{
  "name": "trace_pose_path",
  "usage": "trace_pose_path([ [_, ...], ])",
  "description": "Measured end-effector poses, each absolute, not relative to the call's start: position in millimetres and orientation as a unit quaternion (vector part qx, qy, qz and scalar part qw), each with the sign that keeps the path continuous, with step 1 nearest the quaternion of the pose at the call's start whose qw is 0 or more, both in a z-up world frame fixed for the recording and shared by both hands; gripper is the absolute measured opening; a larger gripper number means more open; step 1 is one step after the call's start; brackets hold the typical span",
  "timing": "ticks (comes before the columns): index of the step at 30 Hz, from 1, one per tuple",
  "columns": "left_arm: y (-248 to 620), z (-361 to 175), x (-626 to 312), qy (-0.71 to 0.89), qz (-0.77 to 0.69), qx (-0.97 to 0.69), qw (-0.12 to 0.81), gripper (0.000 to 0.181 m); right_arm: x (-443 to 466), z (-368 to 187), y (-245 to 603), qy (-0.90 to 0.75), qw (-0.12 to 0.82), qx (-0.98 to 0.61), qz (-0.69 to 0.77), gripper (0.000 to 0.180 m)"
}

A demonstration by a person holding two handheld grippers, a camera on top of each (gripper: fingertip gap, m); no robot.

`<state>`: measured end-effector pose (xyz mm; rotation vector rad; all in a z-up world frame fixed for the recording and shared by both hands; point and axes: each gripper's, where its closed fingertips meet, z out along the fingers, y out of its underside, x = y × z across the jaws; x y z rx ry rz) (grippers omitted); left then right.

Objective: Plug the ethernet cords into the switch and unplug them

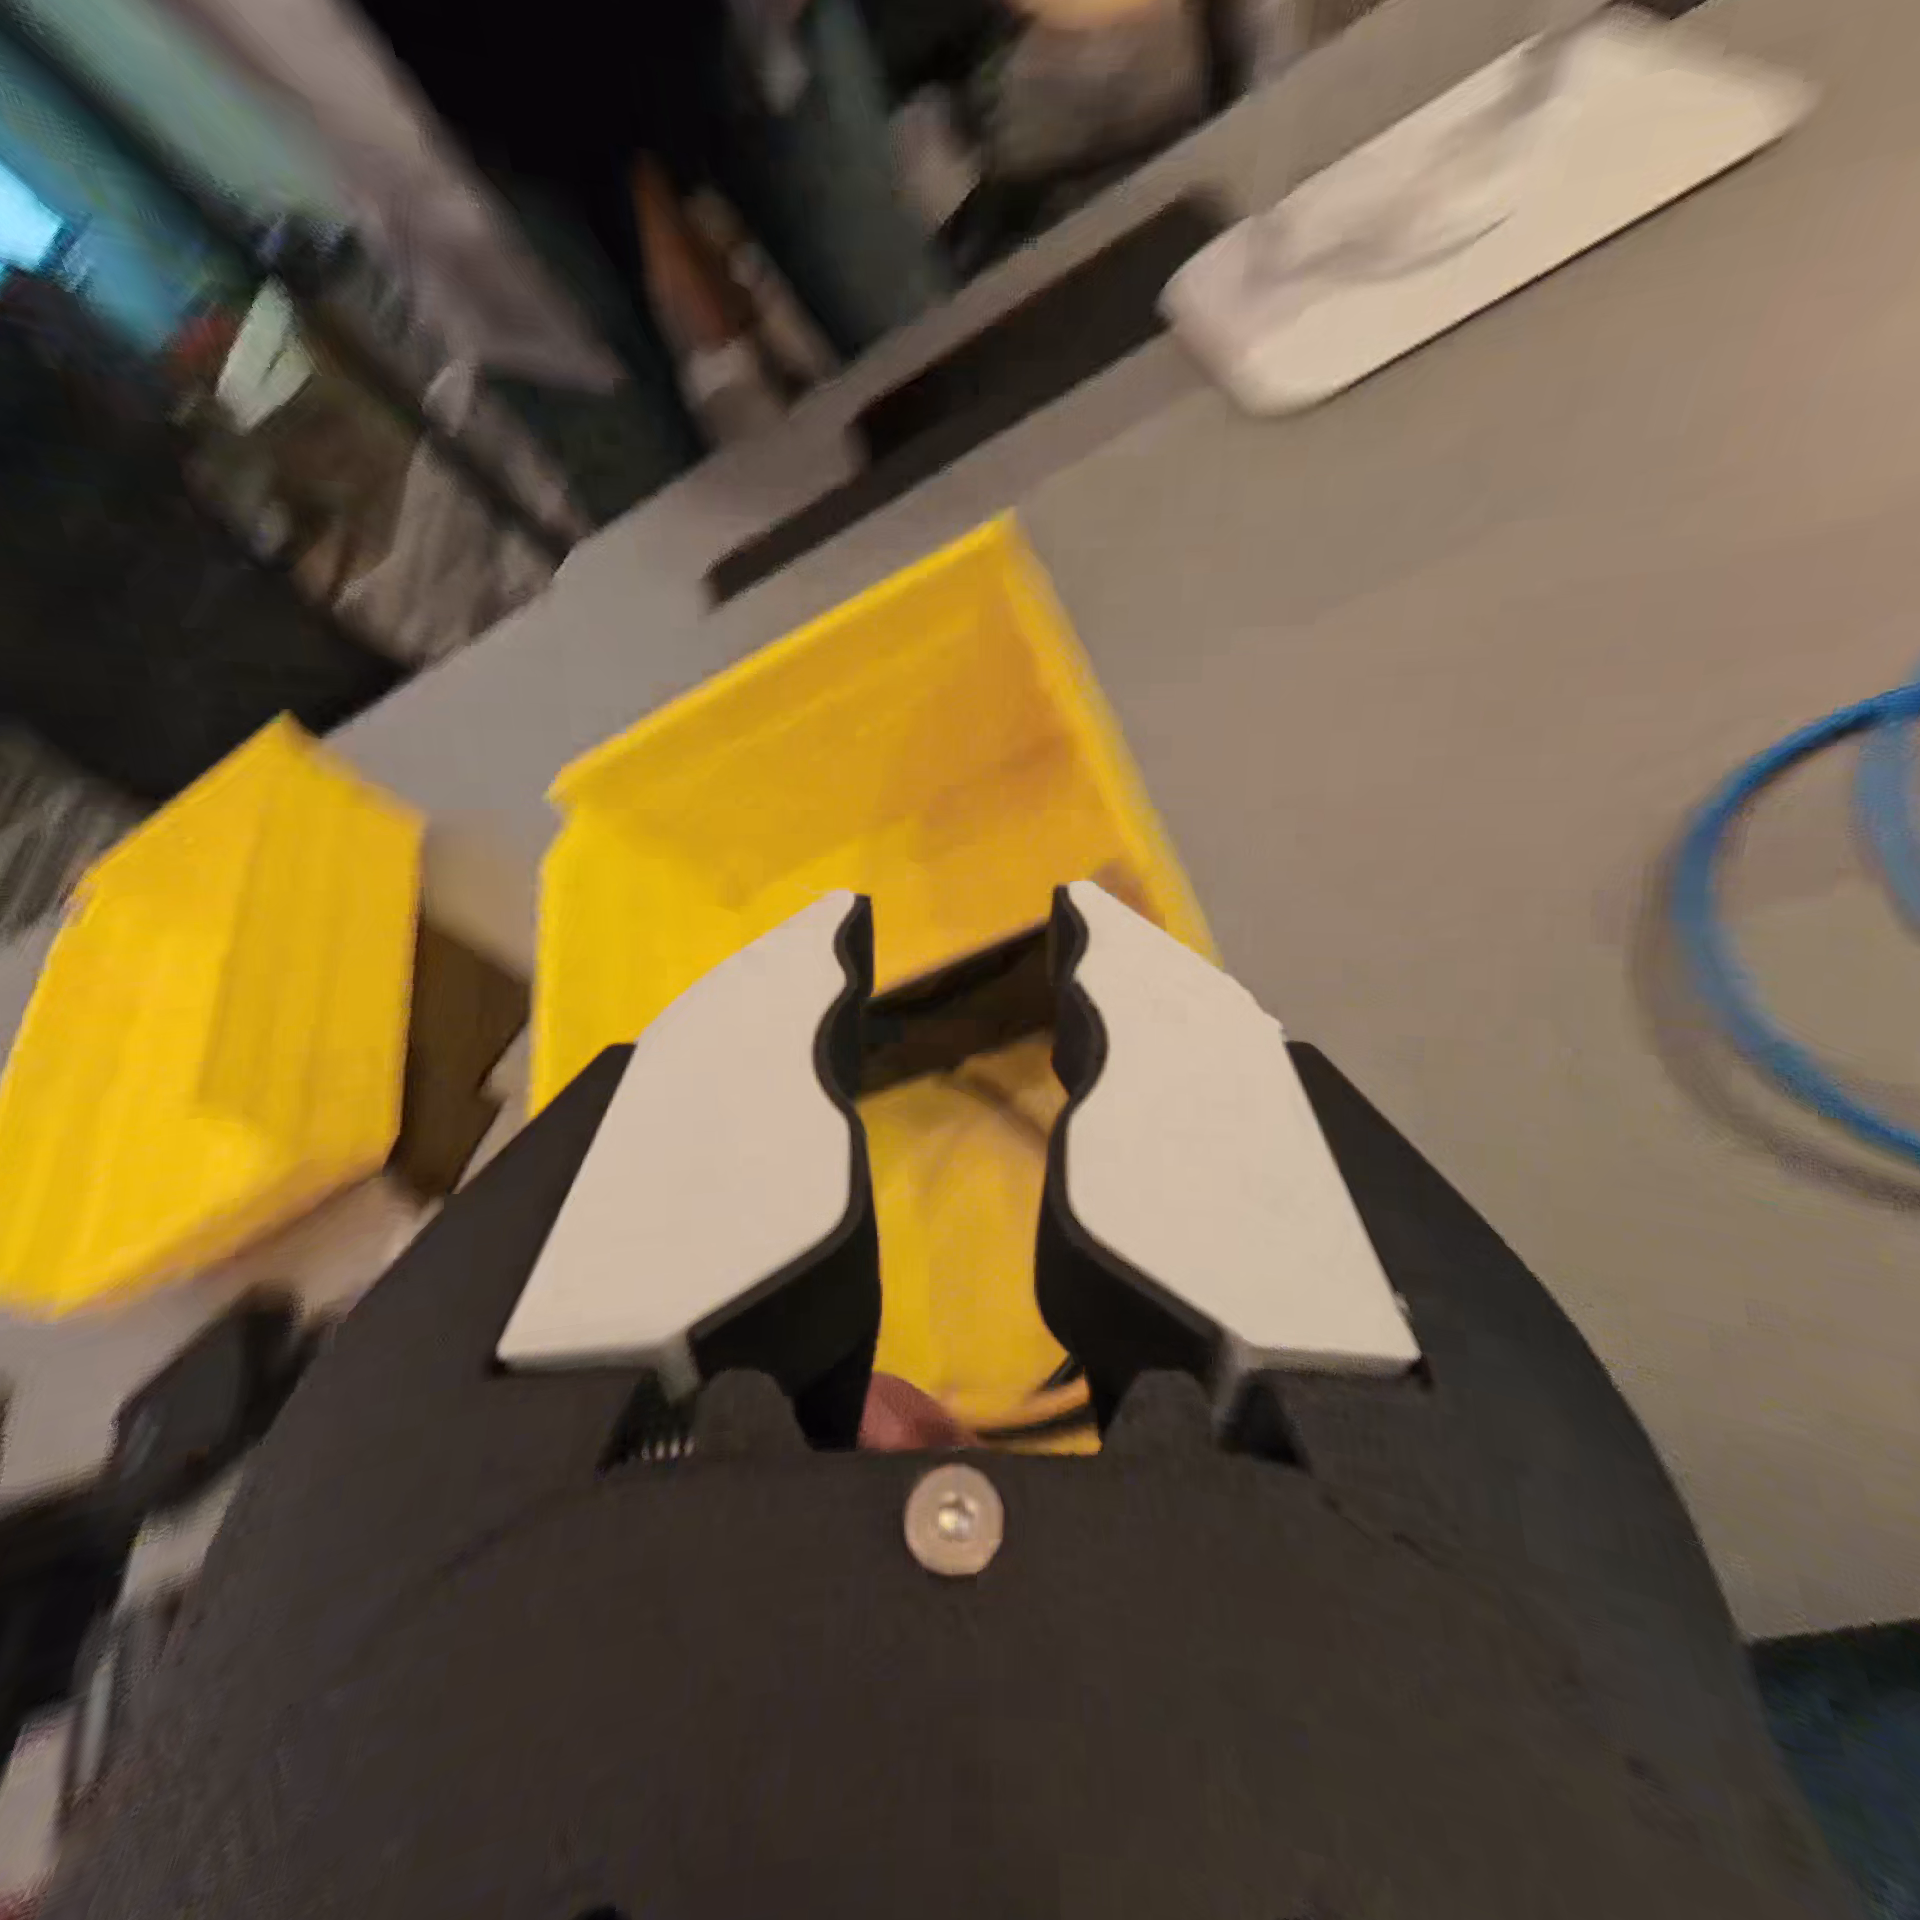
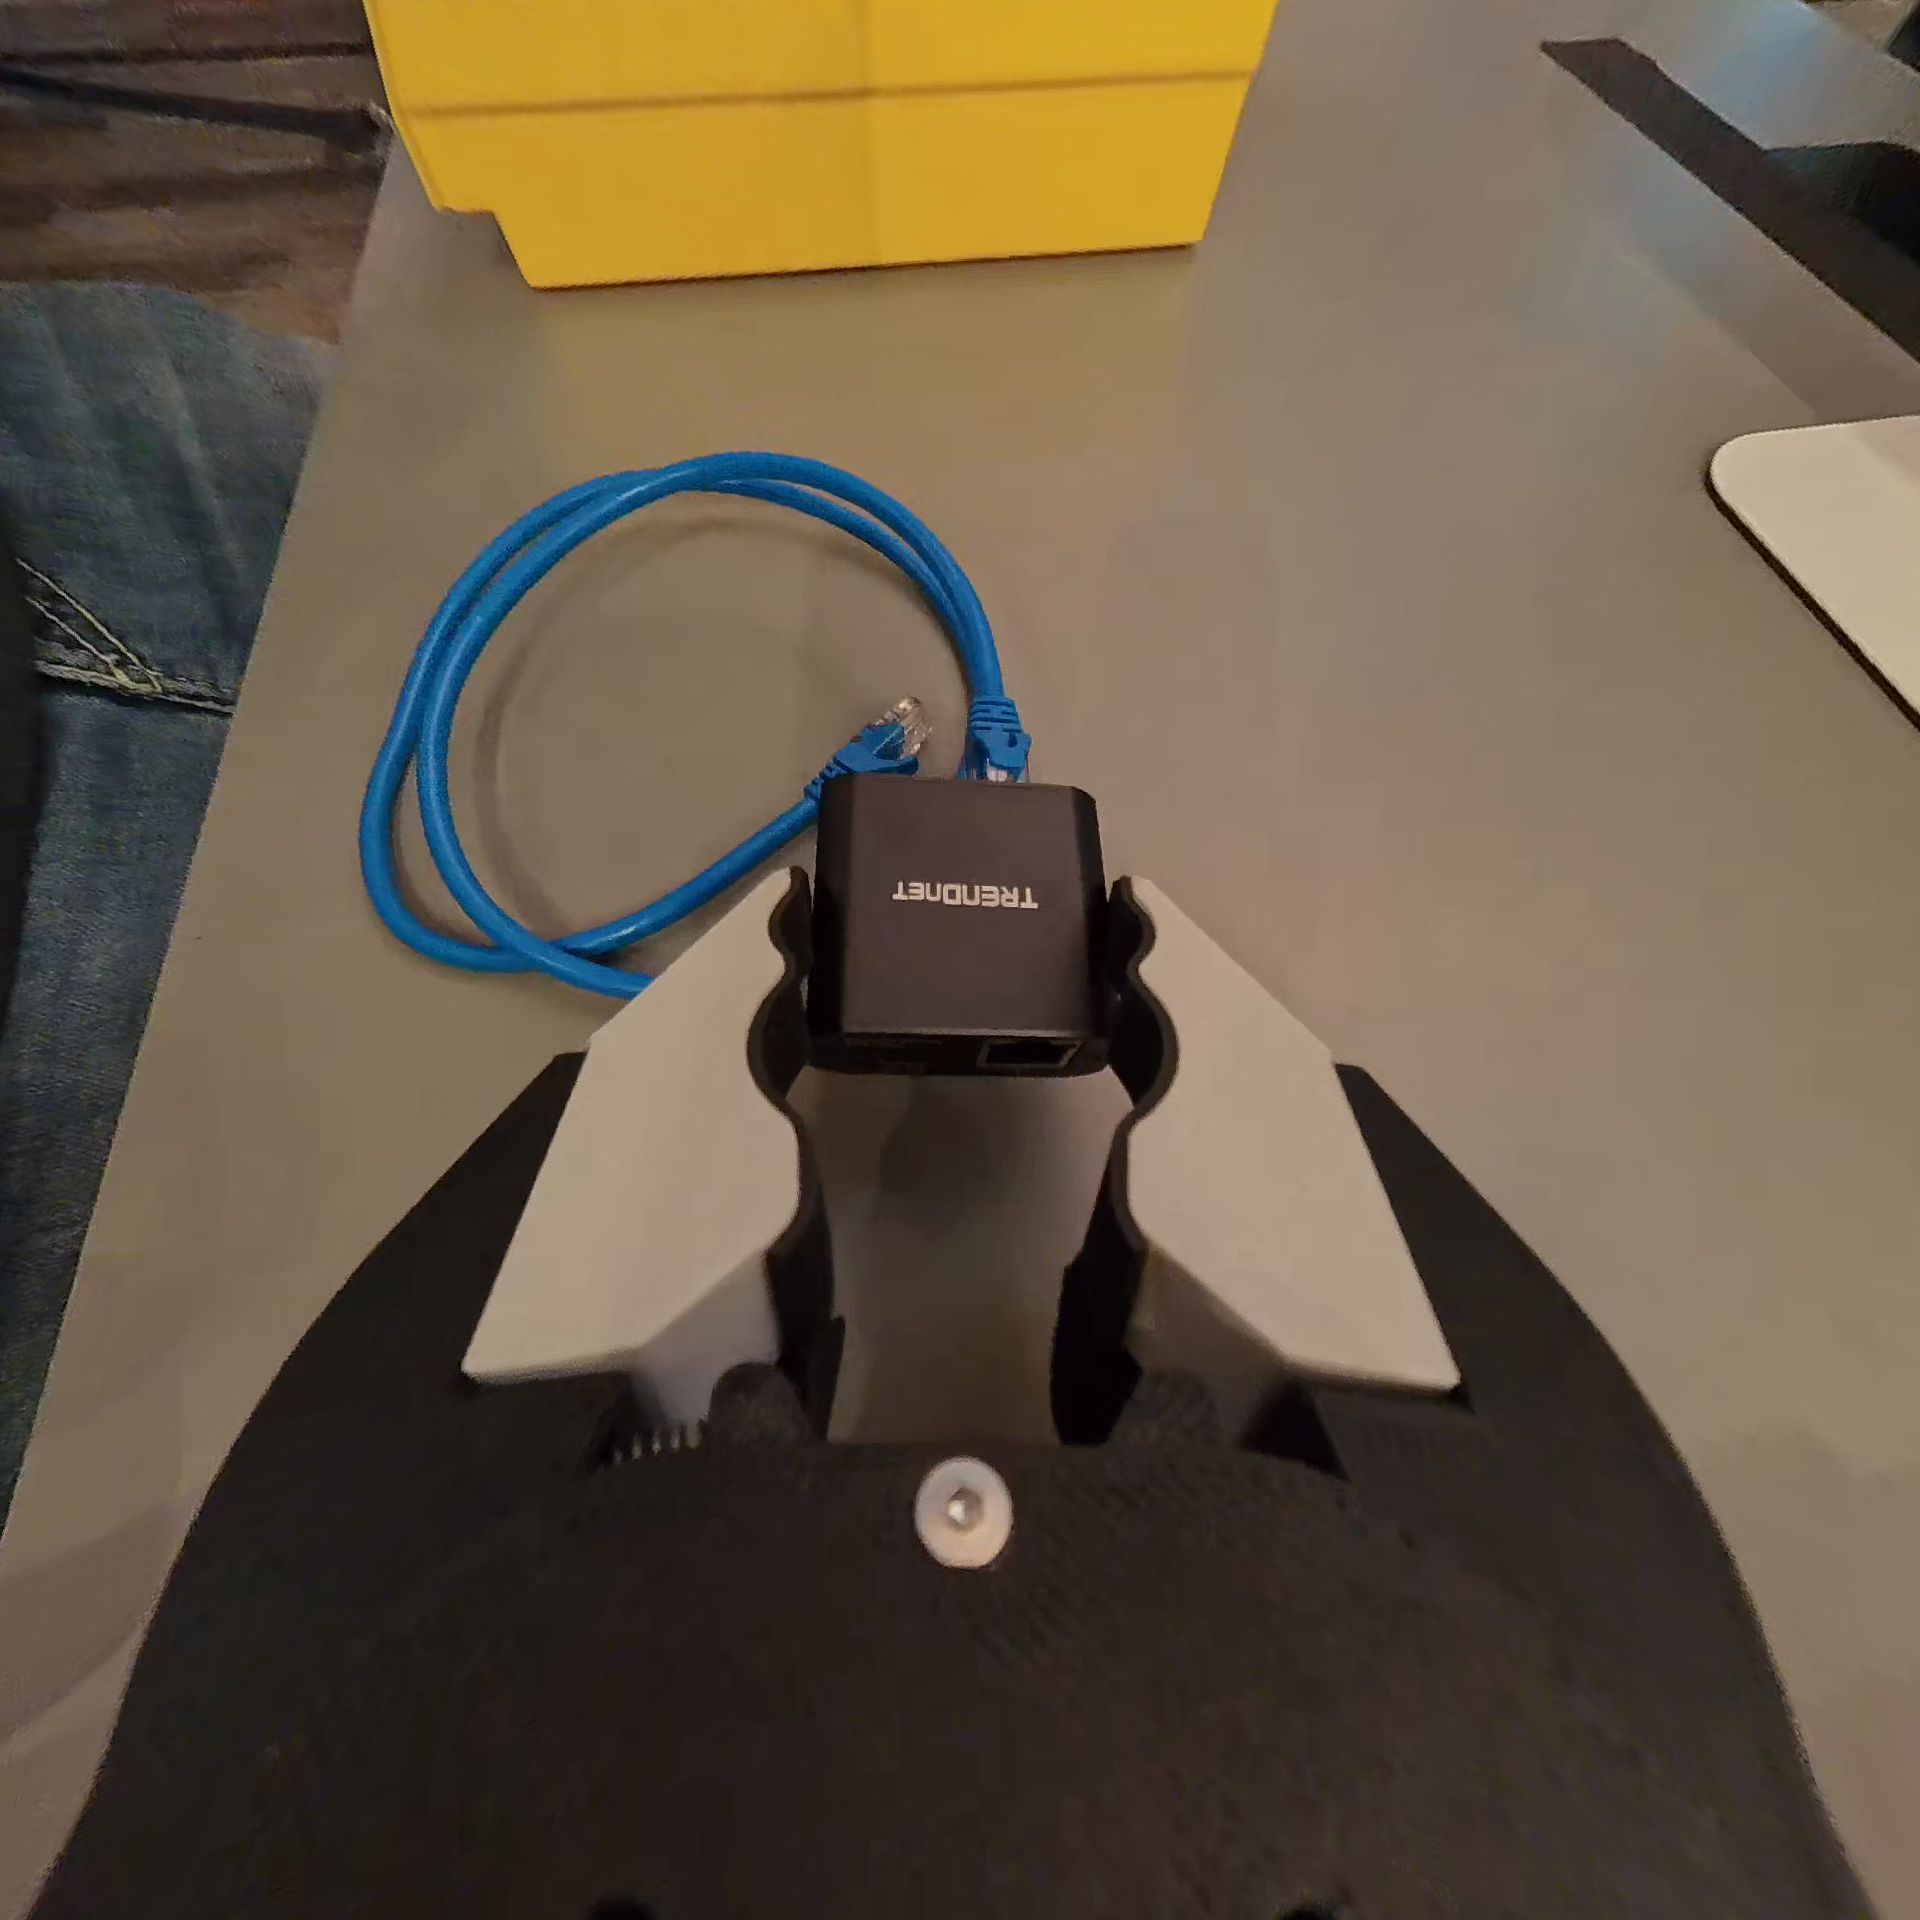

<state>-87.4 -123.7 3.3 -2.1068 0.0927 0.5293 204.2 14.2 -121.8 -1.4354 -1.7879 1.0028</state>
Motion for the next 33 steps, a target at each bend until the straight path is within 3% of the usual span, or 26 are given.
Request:
trace_pose_path([
  [5, -187.4, -44.9, -161.6, -0.108, 0.255, -0.876, 0.394, 0.033, 203.8, -133.9, 13.3, -0.691, 0.304, -0.55, 0.358, 0.056],
  [14, -197.1, -102.9, -197.8, -0.154, 0.278, -0.892, 0.321, 0.025, 204.4, -133.2, 11.6, -0.691, 0.305, -0.547, 0.362, 0.056],
  [16, -196.6, -101.5, -200.9, -0.155, 0.29, -0.885, 0.329, 0.012, 204.3, -134.2, 11.5, -0.692, 0.302, -0.547, 0.361, 0.056],
  [24, -197.8, -76.3, -202.9, -0.147, 0.308, -0.867, 0.364, 0.011, 204.6, -132.3, 11.4, -0.689, 0.303, -0.546, 0.368, 0.056],
  [33, -193.7, 1.0, -201.7, -0.103, 0.351, -0.832, 0.416, 0.009, 205.9, -134.1, 12.2, -0.692, 0.303, -0.545, 0.362, 0.056],
])
